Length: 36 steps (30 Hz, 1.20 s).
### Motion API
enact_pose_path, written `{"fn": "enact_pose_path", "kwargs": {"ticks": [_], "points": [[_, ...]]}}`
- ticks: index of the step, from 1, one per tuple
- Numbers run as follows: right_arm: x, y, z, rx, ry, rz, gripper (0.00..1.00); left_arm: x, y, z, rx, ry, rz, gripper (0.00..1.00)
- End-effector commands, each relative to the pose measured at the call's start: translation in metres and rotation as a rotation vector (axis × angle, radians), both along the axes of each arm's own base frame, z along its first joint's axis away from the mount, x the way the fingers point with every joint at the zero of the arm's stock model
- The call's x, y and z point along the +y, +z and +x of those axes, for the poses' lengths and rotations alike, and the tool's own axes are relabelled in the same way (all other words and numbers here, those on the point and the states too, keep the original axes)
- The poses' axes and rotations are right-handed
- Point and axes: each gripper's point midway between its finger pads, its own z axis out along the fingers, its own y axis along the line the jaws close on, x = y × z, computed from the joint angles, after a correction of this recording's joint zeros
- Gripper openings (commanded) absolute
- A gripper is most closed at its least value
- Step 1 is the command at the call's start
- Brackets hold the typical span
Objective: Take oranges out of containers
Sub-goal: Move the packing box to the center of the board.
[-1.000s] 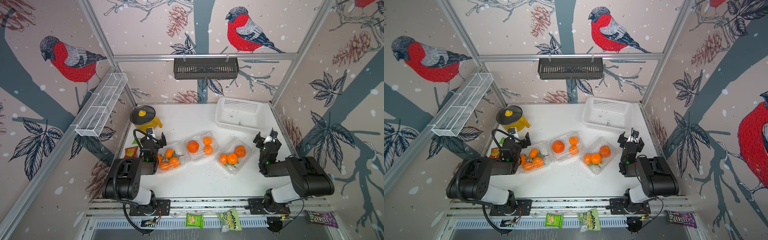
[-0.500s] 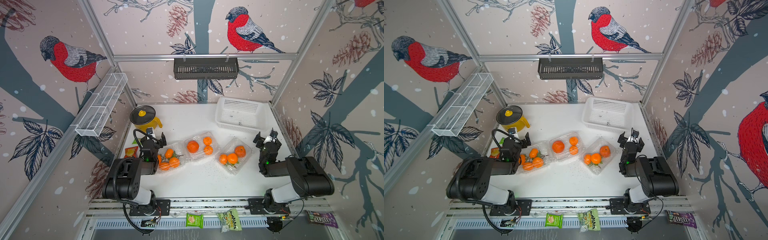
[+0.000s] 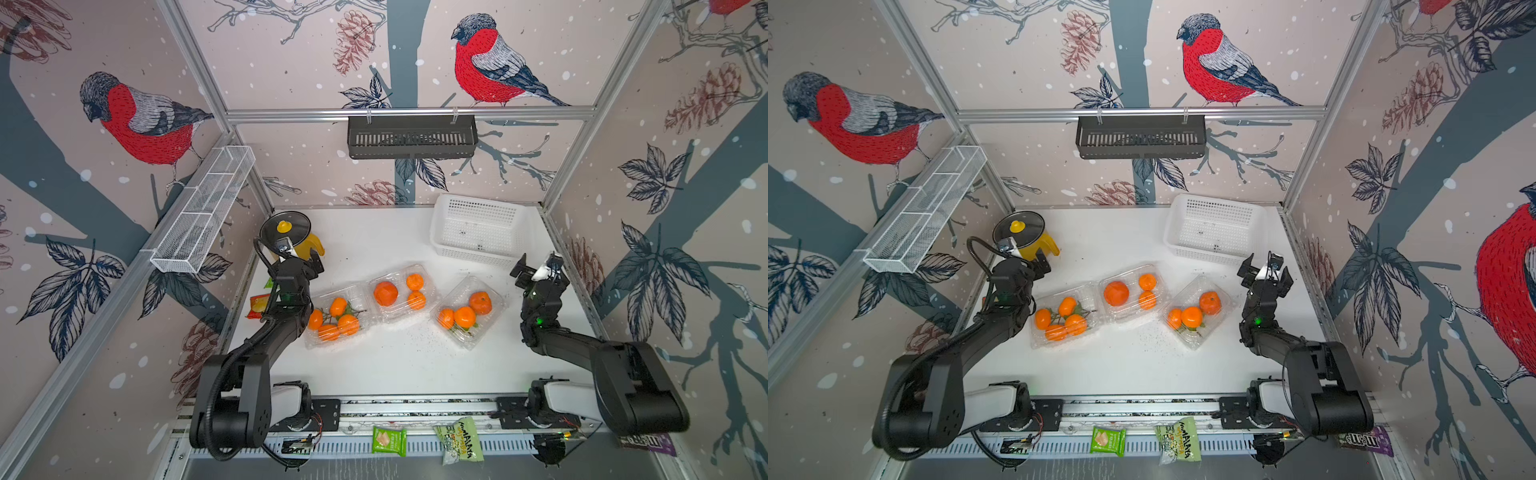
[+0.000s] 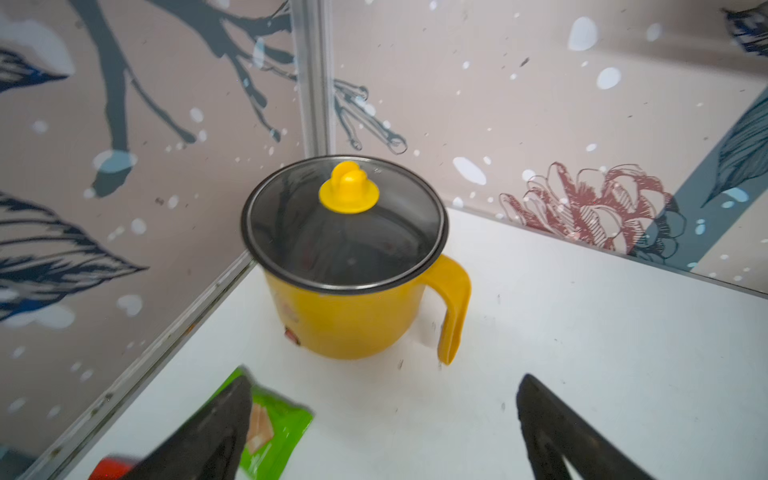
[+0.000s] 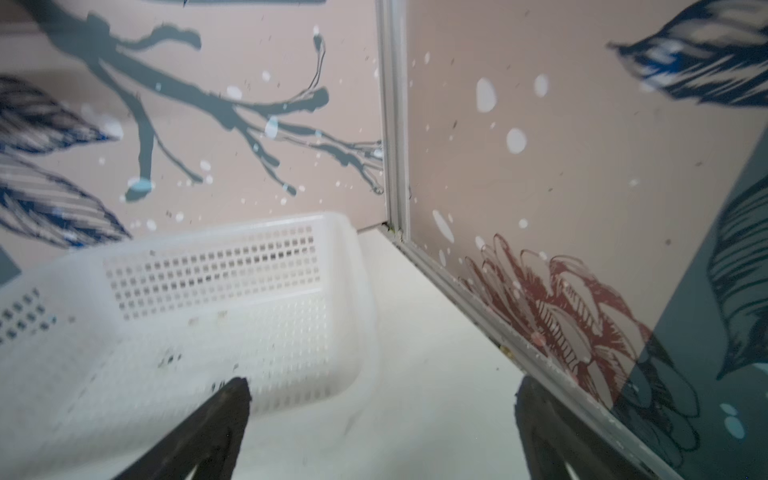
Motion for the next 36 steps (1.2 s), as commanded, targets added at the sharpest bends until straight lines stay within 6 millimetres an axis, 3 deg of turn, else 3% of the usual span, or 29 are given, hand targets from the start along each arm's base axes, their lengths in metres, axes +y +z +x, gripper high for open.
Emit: {"fn": "enact_pose_path", "kwargs": {"ticks": [1,6,9,12,17,21,25,29,32,36], "points": [[-0.014,-0.016,-0.012,0.076,-0.090,0.057,1.00,0.010,-0.016,-0.023,0.073,0.115,-0.138,0.98],[-0.021,0.000,-0.019,0.052,-0.150,0.177,1.00,-0.005,0.002,-0.033,-0.037,0.103,-0.408,0.98],[-0.033,-0.007,-0.028,0.000,-0.210,0.366,1.00,-0.021,0.015,-0.031,-0.015,0.008,-0.446,0.98],[-0.020,-0.008,-0.019,0.055,-0.108,0.386,1.00,-0.032,0.021,-0.031,0.056,-0.035,-0.470,0.98],[0.008,-0.013,-0.003,0.194,-0.001,0.394,1.00,-0.069,0.032,-0.035,0.121,-0.220,-0.551,0.98],[0.047,-0.017,0.010,0.337,0.105,0.359,1.00,-0.108,0.035,-0.045,0.127,-0.358,-0.649,0.98],[0.081,-0.031,0.010,0.473,0.195,0.349,1.00,-0.147,0.050,-0.055,0.112,-0.475,-0.682,0.98],[0.112,-0.040,0.001,0.562,0.296,0.368,1.00,-0.172,0.056,-0.064,0.129,-0.541,-0.737,0.98],[0.113,-0.048,-0.014,0.616,0.296,0.402,1.00,-0.196,0.055,-0.073,0.157,-0.601,-0.774,0.98],[0.103,-0.061,-0.037,0.670,0.242,0.417,1.00,-0.242,0.050,-0.089,0.200,-0.699,-0.775,0.98]]}}
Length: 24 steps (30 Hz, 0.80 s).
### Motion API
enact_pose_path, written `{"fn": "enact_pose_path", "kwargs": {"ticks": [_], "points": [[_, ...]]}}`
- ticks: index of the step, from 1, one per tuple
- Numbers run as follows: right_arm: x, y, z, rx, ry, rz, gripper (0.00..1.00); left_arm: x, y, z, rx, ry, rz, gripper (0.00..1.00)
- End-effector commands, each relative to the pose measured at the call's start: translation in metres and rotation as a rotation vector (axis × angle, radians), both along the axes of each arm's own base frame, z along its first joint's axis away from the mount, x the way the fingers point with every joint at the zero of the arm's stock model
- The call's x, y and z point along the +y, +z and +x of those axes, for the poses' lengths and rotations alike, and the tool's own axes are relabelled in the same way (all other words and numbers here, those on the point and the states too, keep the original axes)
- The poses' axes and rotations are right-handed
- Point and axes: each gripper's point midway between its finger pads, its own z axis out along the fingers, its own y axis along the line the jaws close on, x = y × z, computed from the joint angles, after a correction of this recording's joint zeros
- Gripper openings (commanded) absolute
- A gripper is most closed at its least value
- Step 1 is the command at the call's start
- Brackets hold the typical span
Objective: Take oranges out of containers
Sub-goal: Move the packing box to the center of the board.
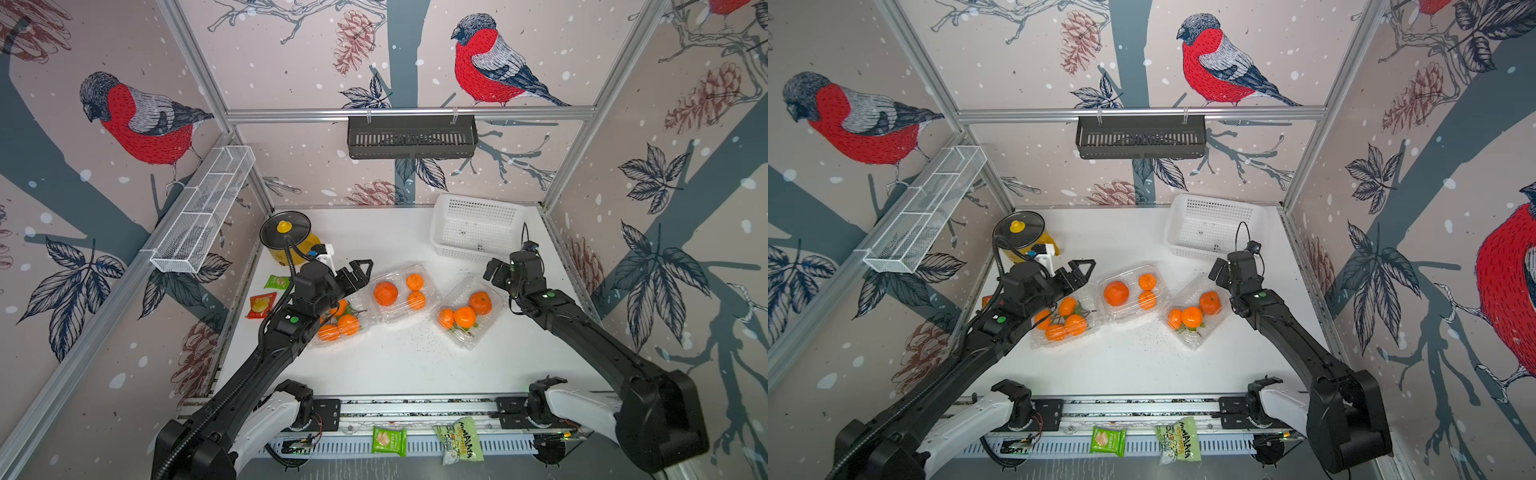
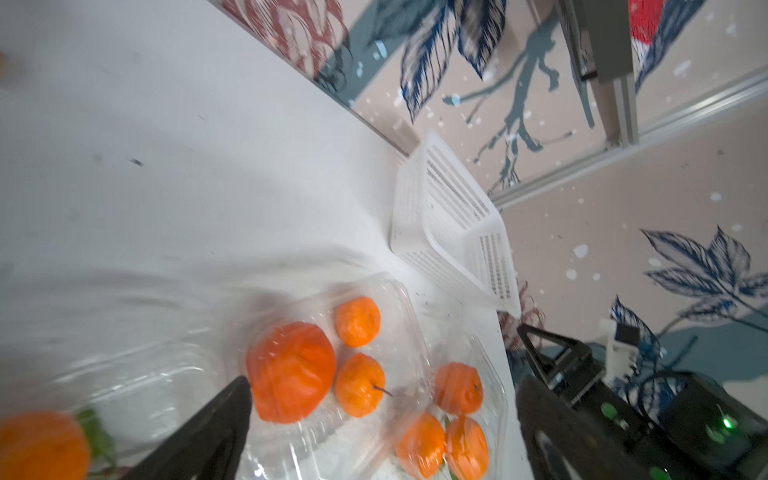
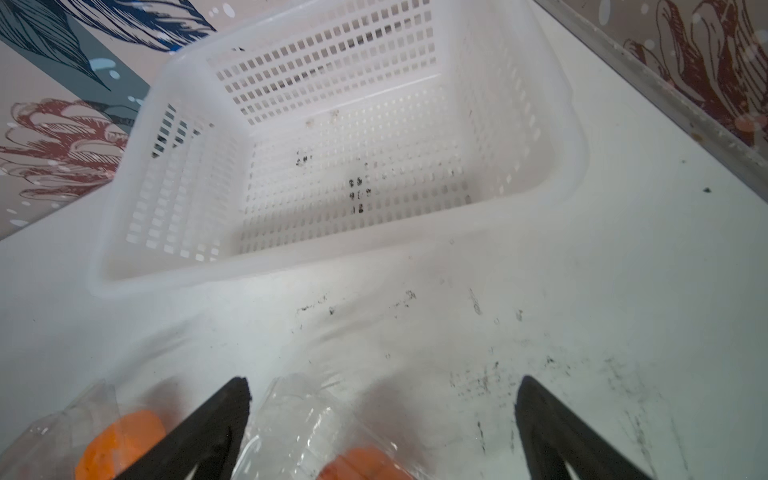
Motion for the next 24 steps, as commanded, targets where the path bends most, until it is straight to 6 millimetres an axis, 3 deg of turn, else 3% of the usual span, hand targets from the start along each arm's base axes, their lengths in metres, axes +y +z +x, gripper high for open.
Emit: {"fn": "enact_pose_path", "kwargs": {"ticks": [1,6,9,16,24], "points": [[-0.007,-0.022,-0.026,0.112,-0.036,0.008,1.00,-0.029,0.004,-0.007,-0.007,-0.044,-0.038,0.98],[0.018,-0.048,-0.045,0.172,0.031,0.154,1.00,-0.064,-0.010,-0.020,0.050,-0.133,-0.078,0.98],[0.030,-0.060,-0.057,0.206,0.042,0.208,1.00,-0.073,-0.013,-0.027,0.083,-0.167,-0.087,0.98],[0.058,-0.067,-0.074,0.199,0.029,0.418,1.00,-0.073,-0.027,-0.038,0.117,-0.172,-0.077,0.98],[0.080,-0.052,-0.073,0.159,-0.032,0.628,1.00,-0.075,-0.034,-0.037,0.136,-0.170,-0.075,0.98]]}}
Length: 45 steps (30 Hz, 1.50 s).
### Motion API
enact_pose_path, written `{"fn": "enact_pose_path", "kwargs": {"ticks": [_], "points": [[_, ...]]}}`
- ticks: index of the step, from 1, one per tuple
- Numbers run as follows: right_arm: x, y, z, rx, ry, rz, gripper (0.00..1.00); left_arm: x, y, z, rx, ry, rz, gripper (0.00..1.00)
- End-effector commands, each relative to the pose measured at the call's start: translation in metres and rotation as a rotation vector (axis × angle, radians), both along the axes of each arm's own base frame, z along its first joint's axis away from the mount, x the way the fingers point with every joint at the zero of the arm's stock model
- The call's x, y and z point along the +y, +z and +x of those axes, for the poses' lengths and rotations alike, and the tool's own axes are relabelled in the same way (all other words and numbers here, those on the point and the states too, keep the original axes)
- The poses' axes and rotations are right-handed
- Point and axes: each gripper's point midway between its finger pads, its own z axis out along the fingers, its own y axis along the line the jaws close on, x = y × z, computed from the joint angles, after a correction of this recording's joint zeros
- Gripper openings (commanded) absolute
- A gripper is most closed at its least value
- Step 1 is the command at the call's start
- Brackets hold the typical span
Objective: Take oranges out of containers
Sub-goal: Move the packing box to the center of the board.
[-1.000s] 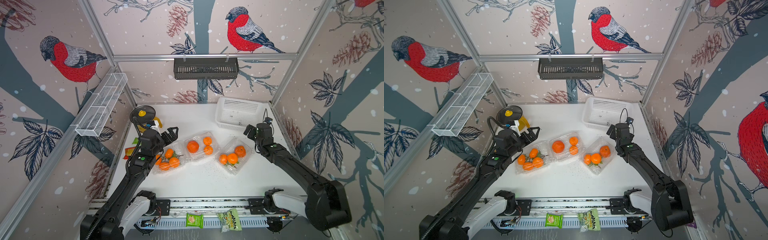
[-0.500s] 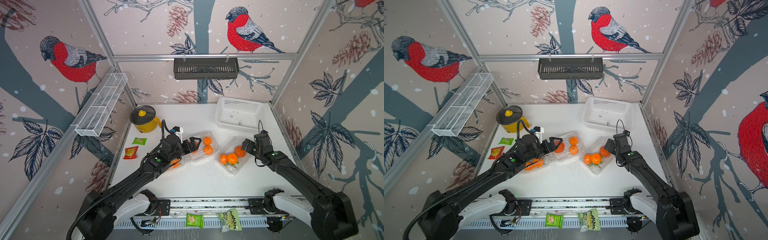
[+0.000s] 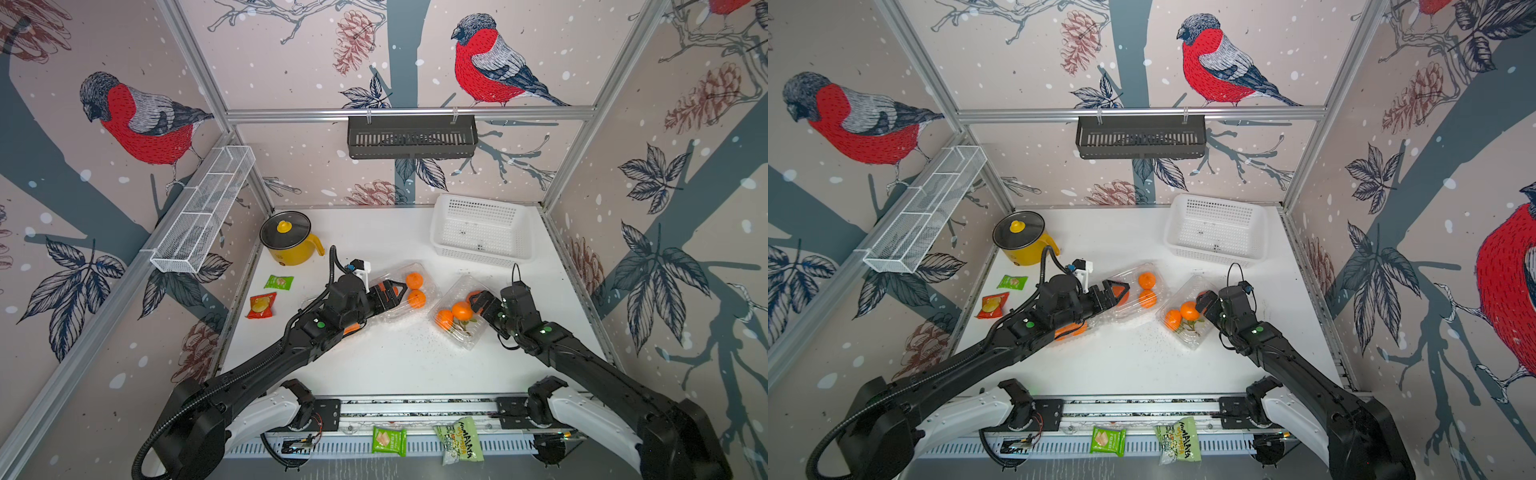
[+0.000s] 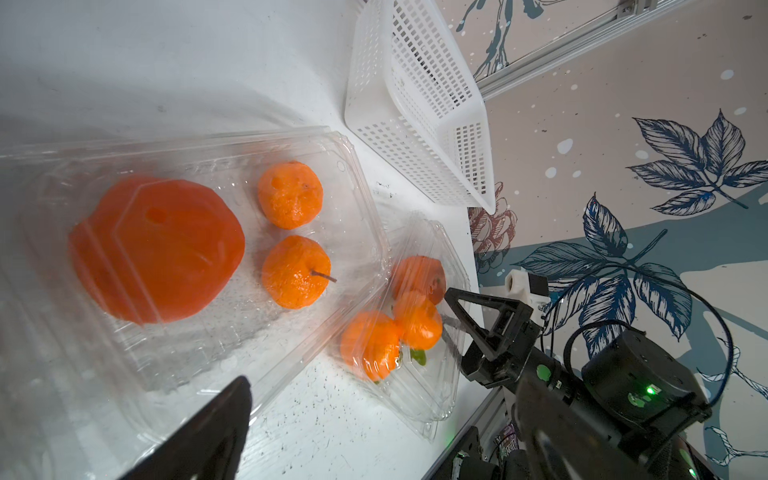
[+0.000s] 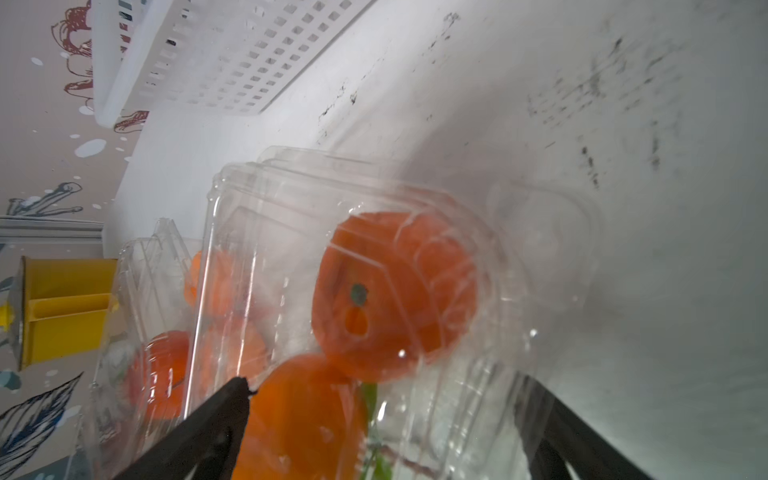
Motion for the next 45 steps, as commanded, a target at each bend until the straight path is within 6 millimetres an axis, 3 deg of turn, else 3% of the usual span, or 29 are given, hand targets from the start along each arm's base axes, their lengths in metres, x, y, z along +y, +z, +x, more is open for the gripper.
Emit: {"fn": "enact_pose_path", "kwargs": {"ticks": [1,11,14,20,24,27,30,32,36,39,42,45], "points": [[0.017,0.013,0.008,-0.013,-0.068,0.161,1.00,-0.004,0.003,0.002,-0.007,0.002,-0.023,0.98],[0.082,0.032,0.047,-0.021,-0.039,0.270,1.00,-0.003,-0.008,0.010,0.024,0.032,0.018,0.98],[0.101,0.028,0.063,-0.012,-0.011,0.244,1.00,0.003,-0.010,0.015,0.020,0.070,0.043,0.98],[0.128,0.031,0.086,-0.032,0.090,0.216,1.00,0.006,0.001,0.031,-0.030,0.108,0.054,0.98],[0.121,0.045,0.082,-0.115,0.216,0.109,1.00,-0.012,0.008,0.037,-0.029,0.054,0.008,0.98],[0.088,0.044,0.072,-0.159,0.254,0.044,1.00,-0.033,0.006,0.043,-0.019,-0.018,0.028,0.98],[0.049,0.036,0.058,-0.197,0.250,0.084,1.00,-0.053,-0.003,0.051,0.008,-0.088,0.081,0.98],[0.035,0.029,0.050,-0.214,0.263,0.090,1.00,-0.062,-0.012,0.058,0.029,-0.109,0.103,0.98],[0.036,0.018,0.040,-0.245,0.319,0.098,1.00,-0.067,-0.030,0.072,0.057,-0.108,0.176,0.98],[0.042,0.007,0.039,-0.244,0.356,0.121,1.00,-0.069,-0.027,0.085,0.033,-0.101,0.230,0.98],[0.049,-0.007,0.043,-0.216,0.385,0.138,0.95,-0.056,-0.032,0.096,0.060,-0.061,0.300,0.98],[0.061,-0.005,0.045,-0.239,0.430,0.171,0.94,-0.040,-0.039,0.107,0.087,-0.034,0.299,0.98]]}}
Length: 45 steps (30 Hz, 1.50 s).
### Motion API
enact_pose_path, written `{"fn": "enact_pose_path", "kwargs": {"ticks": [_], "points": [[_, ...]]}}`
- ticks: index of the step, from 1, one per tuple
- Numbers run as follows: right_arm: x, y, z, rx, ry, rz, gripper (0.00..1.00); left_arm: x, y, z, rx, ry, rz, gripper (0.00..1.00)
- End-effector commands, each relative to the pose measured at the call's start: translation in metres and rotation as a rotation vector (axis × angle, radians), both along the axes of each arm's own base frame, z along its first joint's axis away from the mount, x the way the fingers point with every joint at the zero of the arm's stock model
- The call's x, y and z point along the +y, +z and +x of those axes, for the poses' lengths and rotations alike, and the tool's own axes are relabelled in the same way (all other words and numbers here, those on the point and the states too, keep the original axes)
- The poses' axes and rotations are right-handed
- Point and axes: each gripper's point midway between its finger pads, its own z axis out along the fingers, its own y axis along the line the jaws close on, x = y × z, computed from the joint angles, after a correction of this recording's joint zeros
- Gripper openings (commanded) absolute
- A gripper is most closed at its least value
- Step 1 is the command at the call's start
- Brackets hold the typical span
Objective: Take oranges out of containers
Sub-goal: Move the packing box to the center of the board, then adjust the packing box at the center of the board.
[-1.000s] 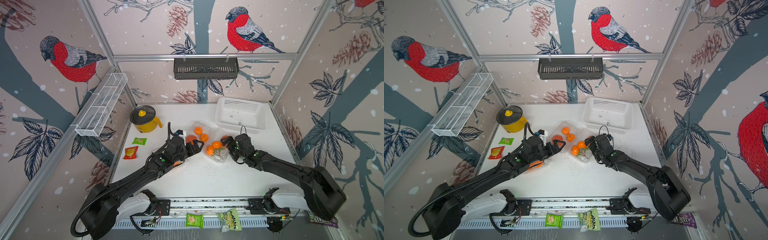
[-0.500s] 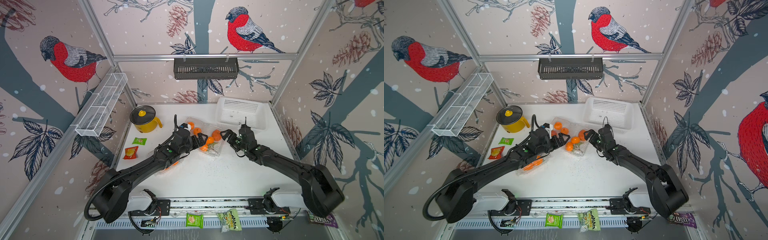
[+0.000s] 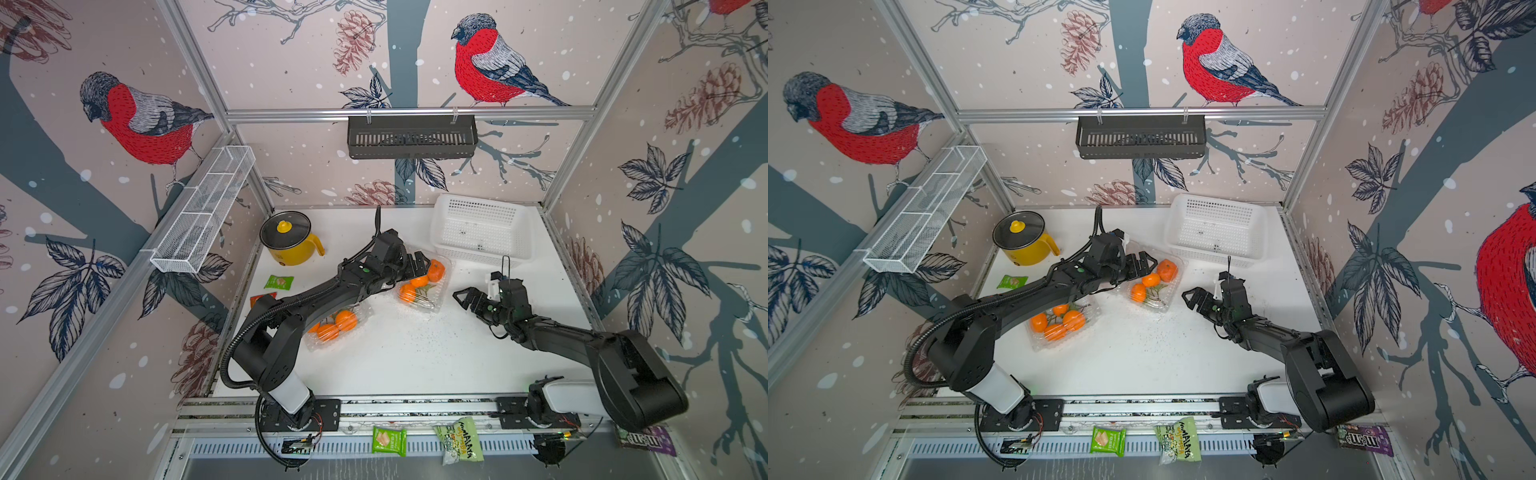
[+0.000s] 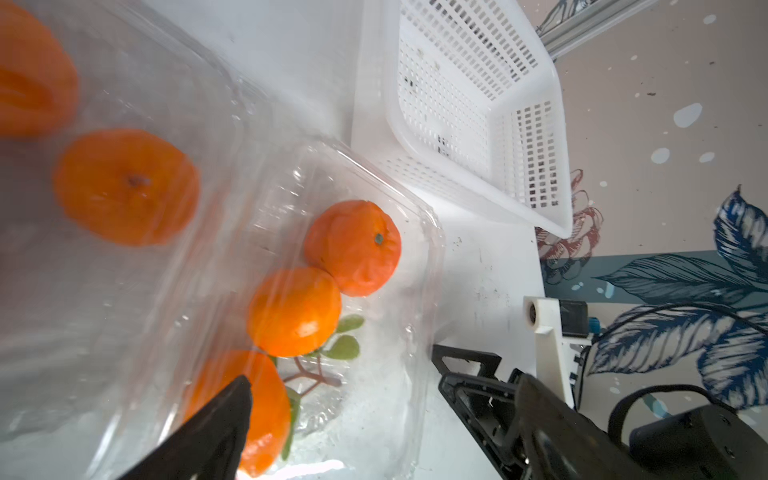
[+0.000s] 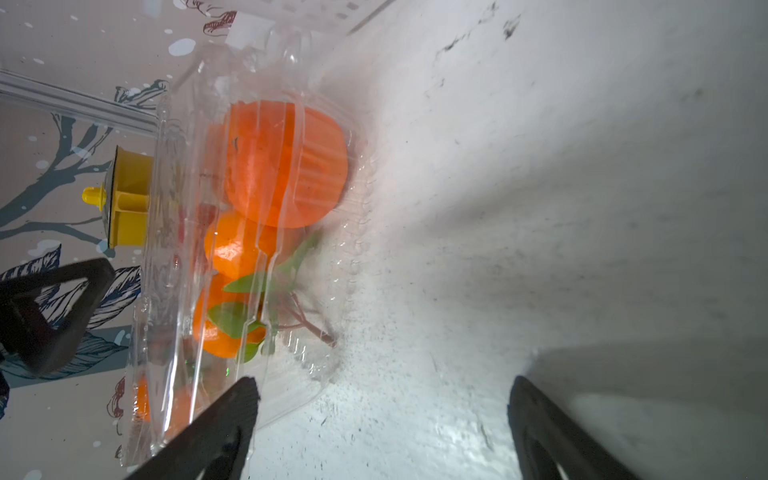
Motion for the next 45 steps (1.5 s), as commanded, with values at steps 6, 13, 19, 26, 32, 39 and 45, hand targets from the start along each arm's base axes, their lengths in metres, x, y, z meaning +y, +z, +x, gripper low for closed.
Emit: {"fn": "enact_pose_path", "kwargs": {"ticks": [6,13,19,26,32,39,45], "points": [[0.027,0.062,0.010,-0.220,0.090,0.136,0.94,0.014,-0.029,0.017,0.078,-0.004,0.043,0.98],[0.040,0.081,0.018,-0.235,0.101,0.197,0.92,-0.002,-0.034,0.022,0.109,-0.037,-0.003,0.98],[0.054,0.081,0.022,-0.227,0.133,0.257,0.91,-0.005,-0.021,0.020,0.100,-0.046,-0.037,0.98],[0.053,0.087,0.023,-0.235,0.125,0.226,0.92,-0.011,-0.021,0.018,0.118,-0.066,-0.071,0.98],[0.051,0.070,0.025,-0.194,0.115,0.209,0.92,-0.012,-0.012,0.022,0.105,-0.063,-0.066,0.98],[0.049,0.066,0.023,-0.189,0.118,0.214,0.92,-0.001,0.009,0.023,0.072,-0.045,-0.054,0.98],[0.050,0.065,0.026,-0.183,0.114,0.221,0.92,-0.014,-0.009,0.017,0.128,-0.077,-0.096,0.98]]}}
